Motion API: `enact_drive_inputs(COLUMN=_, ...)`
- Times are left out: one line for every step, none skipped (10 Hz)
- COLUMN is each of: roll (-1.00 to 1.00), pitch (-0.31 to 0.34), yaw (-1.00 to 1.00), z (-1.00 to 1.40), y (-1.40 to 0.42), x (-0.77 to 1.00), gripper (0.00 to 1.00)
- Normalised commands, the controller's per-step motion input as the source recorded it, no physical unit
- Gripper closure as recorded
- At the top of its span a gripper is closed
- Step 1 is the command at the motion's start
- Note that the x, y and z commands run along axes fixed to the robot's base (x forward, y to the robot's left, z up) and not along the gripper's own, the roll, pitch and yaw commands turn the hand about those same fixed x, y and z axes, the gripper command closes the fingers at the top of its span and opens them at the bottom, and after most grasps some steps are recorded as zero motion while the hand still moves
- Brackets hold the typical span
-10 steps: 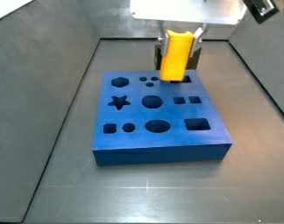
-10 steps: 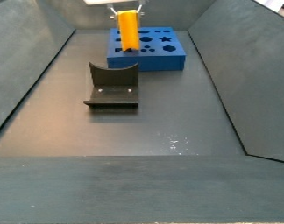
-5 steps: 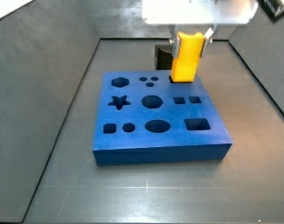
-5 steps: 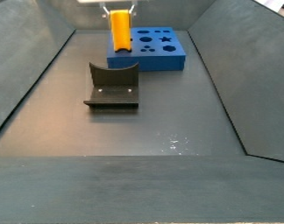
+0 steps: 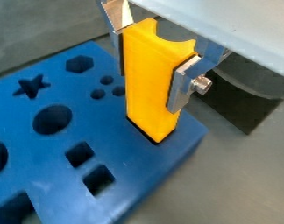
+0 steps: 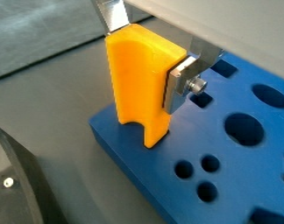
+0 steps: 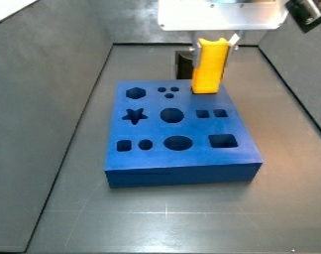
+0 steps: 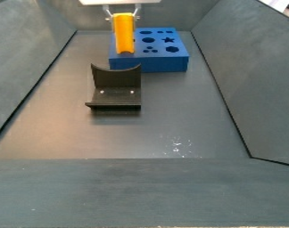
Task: Pick up the arch object. Move up. Rotate the arch object. Move to above the board. Insert the arch object.
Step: Insert the arch object.
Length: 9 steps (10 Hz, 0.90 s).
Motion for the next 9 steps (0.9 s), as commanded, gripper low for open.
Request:
enact_drive_inputs(roll=-0.05, pitch=-0.083, yaw=-0.25, z=-0.21, y=-0.04, x=-0.37, gripper=1.0)
enact_drive_inputs(roll=-0.03, pitch=-0.037, yaw=-0.12, z=-0.38, y=-0.06, x=0.0, gripper=1.0)
enact_drive_inputs(roll=-0.01, pitch=0.0, yaw=-0.03, z=-0.49, y=-0.05, x=0.27, gripper=1.0)
enact_drive_inputs(roll=0.0, pitch=0.0, yaw=0.0, z=-0.51, y=0.0, x=0.43, gripper=1.0)
enact_drive_inputs(roll=0.1, pitch=0.033, yaw=0.06, z=-0.44, y=0.04, x=0.38, gripper=1.0)
enact_drive_inputs(roll=0.12, pitch=0.043, yaw=0.08, z=-0.44, y=0.03, x=0.32, gripper=1.0)
enact_drive_inputs(roll=0.12, pitch=0.044, yaw=0.05, z=-0.45, y=0.0, x=0.29, gripper=1.0)
enact_drive_inputs(roll=0.11, pitch=0.011, yaw=0.01, z=-0.53, y=0.0, x=0.19, gripper=1.0)
enact_drive_inputs(roll=0.08, pitch=0.0, yaw=0.0, z=-0.79, y=0.0, x=0.15, gripper=1.0)
